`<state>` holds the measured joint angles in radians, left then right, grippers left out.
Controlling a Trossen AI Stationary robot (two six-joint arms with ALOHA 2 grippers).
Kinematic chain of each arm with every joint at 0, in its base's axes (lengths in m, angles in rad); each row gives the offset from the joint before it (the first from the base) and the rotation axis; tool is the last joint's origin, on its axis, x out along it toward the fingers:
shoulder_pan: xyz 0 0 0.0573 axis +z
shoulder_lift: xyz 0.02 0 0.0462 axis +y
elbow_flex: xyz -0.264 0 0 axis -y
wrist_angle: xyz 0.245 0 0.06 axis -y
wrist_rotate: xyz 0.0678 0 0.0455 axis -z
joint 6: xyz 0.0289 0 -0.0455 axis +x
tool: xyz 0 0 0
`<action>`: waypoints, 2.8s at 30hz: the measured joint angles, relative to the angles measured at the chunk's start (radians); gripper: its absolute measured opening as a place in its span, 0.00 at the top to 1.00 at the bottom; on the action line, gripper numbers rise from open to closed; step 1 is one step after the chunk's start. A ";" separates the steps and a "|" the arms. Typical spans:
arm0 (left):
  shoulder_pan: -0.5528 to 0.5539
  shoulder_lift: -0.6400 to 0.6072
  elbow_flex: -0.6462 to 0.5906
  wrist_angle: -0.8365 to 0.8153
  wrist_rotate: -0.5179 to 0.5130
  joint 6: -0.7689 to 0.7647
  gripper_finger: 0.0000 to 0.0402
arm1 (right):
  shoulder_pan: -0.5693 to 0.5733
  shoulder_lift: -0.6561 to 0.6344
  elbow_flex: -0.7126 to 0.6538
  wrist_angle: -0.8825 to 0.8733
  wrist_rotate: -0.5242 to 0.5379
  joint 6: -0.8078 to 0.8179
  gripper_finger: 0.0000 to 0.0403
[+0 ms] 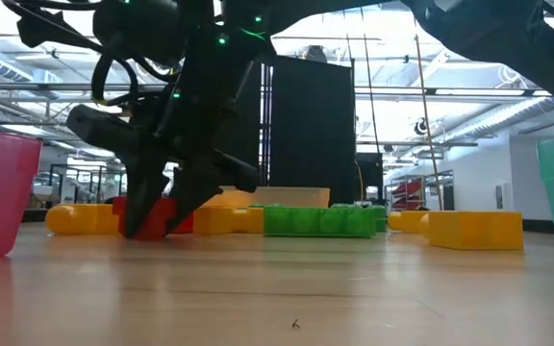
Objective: Sort blocks
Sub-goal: Put the red 2 stud game piece into the pink bin, then put the yellow 2 stud game piece into the orange bin
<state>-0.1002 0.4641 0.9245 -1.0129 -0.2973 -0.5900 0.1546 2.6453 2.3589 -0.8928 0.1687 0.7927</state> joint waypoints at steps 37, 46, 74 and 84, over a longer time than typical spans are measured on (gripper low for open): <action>0.000 0.000 0.000 0.001 0.001 -0.003 0.14 | 0.103 -0.069 -0.003 0.576 -0.270 -0.385 0.71; 0.000 0.000 0.000 0.001 0.001 -0.005 0.14 | 0.107 -0.055 -0.004 0.538 -0.302 -0.394 0.60; 0.000 0.000 0.000 -0.033 0.012 0.002 0.14 | 0.193 -0.570 -0.092 -0.657 -0.073 -0.272 0.29; 0.000 -0.002 0.000 -0.047 0.008 0.024 0.14 | 0.264 -0.837 -0.697 -0.579 -0.067 -0.109 0.37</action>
<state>-0.1005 0.4624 0.9245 -1.0597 -0.2896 -0.5655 0.4190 1.8087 1.6614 -1.4723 0.1019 0.6840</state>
